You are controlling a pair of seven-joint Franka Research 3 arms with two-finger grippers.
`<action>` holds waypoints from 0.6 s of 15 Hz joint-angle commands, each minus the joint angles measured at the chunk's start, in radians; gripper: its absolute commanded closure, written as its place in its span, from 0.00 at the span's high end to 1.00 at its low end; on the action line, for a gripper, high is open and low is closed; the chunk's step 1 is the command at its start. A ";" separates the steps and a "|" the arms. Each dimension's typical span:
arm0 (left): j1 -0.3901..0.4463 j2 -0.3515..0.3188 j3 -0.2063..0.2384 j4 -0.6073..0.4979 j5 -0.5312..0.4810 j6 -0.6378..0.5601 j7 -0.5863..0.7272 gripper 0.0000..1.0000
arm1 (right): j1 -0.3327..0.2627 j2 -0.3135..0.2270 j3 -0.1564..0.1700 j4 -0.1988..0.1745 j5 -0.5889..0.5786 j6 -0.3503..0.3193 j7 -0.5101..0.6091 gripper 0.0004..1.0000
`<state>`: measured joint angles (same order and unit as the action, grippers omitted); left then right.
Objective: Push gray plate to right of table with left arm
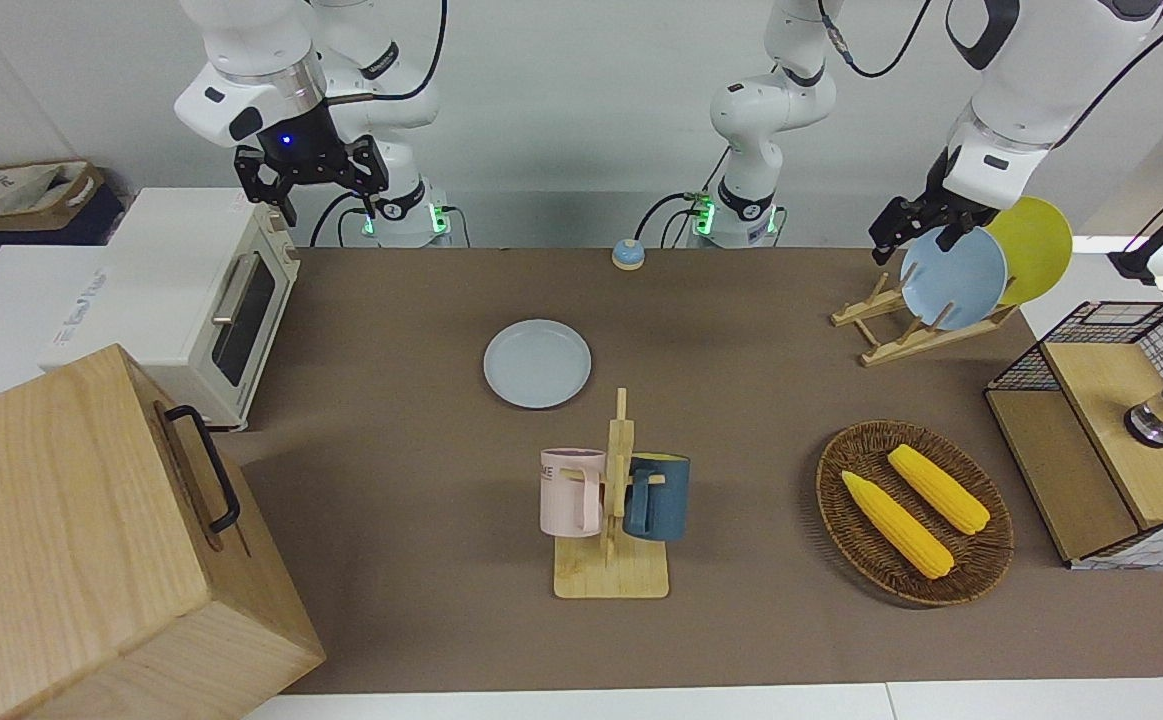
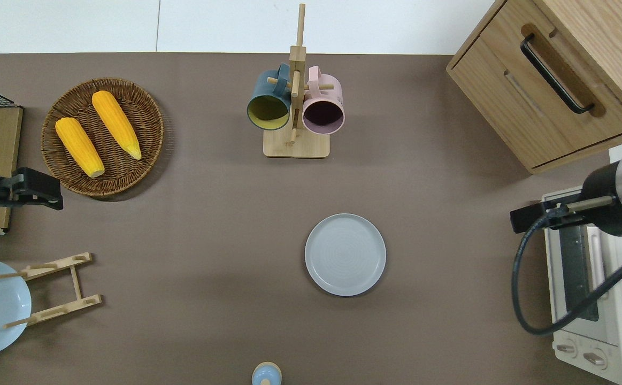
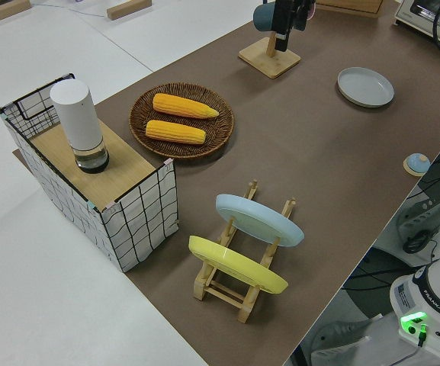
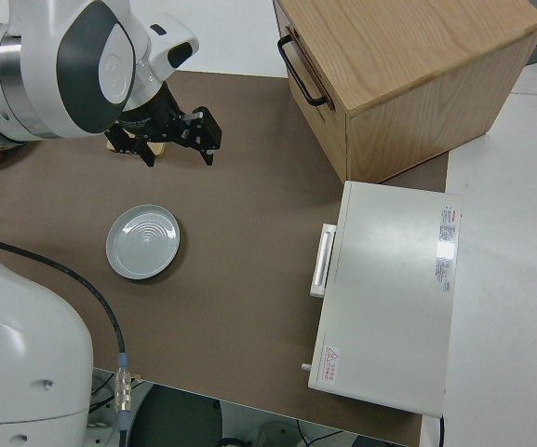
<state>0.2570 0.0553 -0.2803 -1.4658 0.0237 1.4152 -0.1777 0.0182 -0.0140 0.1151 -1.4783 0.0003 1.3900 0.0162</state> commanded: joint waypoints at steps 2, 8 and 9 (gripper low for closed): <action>-0.077 -0.012 0.104 0.015 0.006 -0.025 0.047 0.99 | -0.020 -0.003 0.015 0.009 0.004 -0.016 0.013 0.98; -0.139 -0.022 0.165 0.013 0.004 -0.025 0.047 0.99 | -0.020 -0.003 0.017 0.009 0.004 -0.016 0.013 0.98; -0.162 -0.028 0.194 0.012 0.002 -0.025 0.049 0.99 | -0.020 -0.003 0.017 0.009 0.006 -0.016 0.013 0.98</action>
<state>0.1747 0.0415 -0.1648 -1.4608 0.0233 1.4127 -0.1389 0.0182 -0.0140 0.1151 -1.4782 0.0003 1.3900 0.0161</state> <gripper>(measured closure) 0.004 0.013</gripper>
